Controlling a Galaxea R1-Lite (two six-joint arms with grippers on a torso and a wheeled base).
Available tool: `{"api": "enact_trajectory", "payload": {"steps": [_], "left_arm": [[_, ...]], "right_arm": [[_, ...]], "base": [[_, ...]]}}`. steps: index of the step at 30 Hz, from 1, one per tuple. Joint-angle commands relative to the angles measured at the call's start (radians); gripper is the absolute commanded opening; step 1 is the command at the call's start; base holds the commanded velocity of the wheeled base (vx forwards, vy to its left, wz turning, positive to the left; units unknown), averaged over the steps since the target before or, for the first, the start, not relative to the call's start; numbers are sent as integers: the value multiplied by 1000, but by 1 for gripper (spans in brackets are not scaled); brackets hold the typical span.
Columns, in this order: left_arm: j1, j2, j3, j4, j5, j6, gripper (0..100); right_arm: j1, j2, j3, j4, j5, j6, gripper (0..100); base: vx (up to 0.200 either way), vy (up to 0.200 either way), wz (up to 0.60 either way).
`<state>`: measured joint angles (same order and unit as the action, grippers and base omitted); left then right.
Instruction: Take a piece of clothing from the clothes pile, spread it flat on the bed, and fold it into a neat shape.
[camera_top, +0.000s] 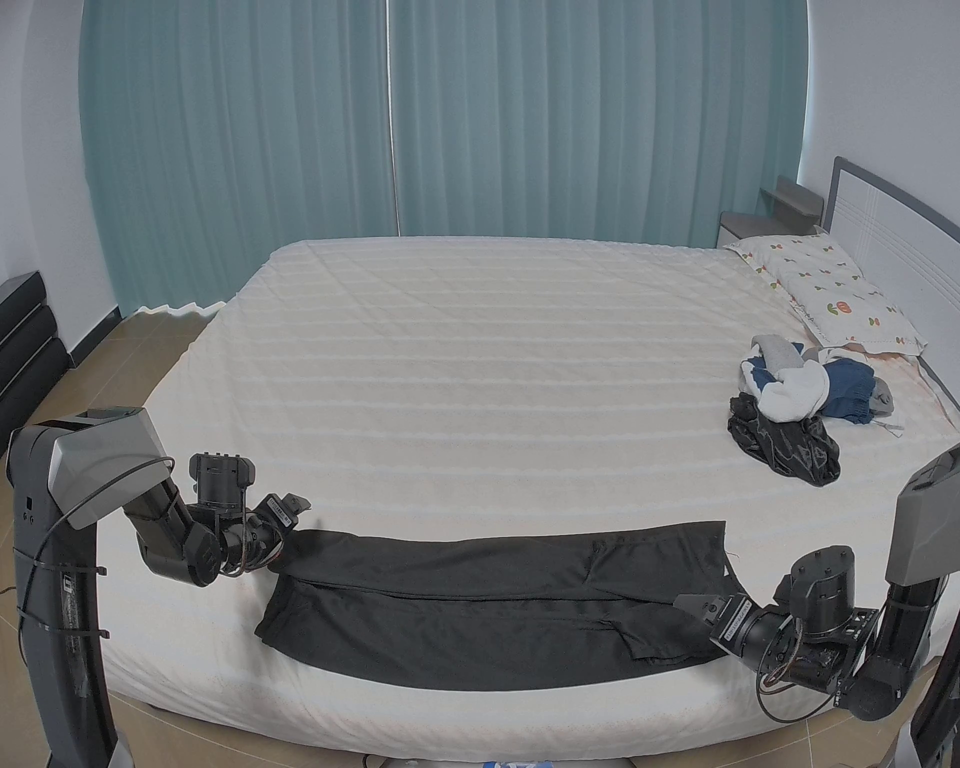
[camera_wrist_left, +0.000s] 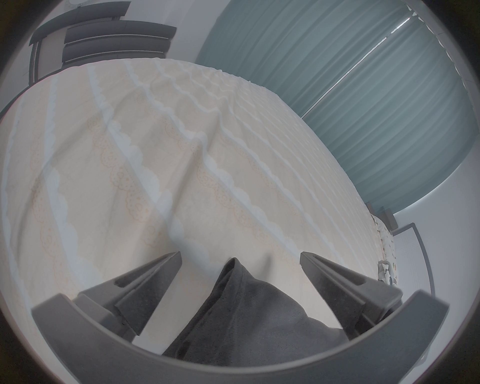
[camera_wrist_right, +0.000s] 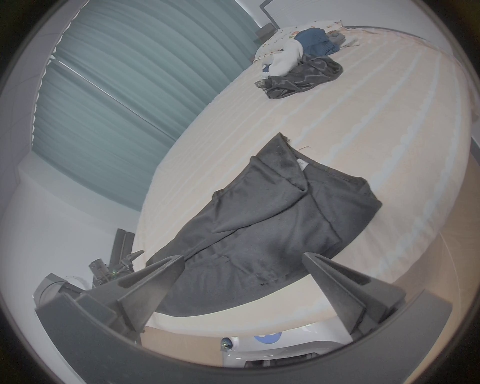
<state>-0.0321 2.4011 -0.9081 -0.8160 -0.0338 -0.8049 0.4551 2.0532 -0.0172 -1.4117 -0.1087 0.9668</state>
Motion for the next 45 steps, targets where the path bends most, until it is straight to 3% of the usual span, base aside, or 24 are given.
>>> {"api": "enact_trajectory", "payload": {"steps": [1,5,12,21,25,26,29,33,38,45], "left_arm": [[0,1,-2,0,0,0,100],[0,0,-2,0,0,0,100],[0,-3,-2,0,-1,-7,100],[6,-30,20,3,11,-4,100],[40,-155,120,8,-44,0,100],[41,-192,160,12,-98,10,100],[40,-214,258,12,-179,130,100],[40,-211,360,6,-230,296,100],[40,-209,446,3,-282,470,100],[32,-183,454,-2,-282,501,100]], "right_arm": [[2,16,2,-24,41,6,100],[-13,148,-23,-153,95,56,100],[-53,288,-76,-153,98,61,100],[-69,248,-53,-153,93,58,100],[-92,120,-9,-153,104,64,100],[-104,85,5,-153,104,64,100],[-158,56,17,-151,110,64,100],[-243,56,17,-151,149,64,100],[-297,73,17,-151,192,59,100],[-309,84,17,-151,195,58,100]], "base": [[0,0,0],[0,0,0],[0,0,0],[0,0,0],[0,0,0],[0,0,0],[0,0,0],[0,0,0],[0,0,0],[0,0,0]]}}
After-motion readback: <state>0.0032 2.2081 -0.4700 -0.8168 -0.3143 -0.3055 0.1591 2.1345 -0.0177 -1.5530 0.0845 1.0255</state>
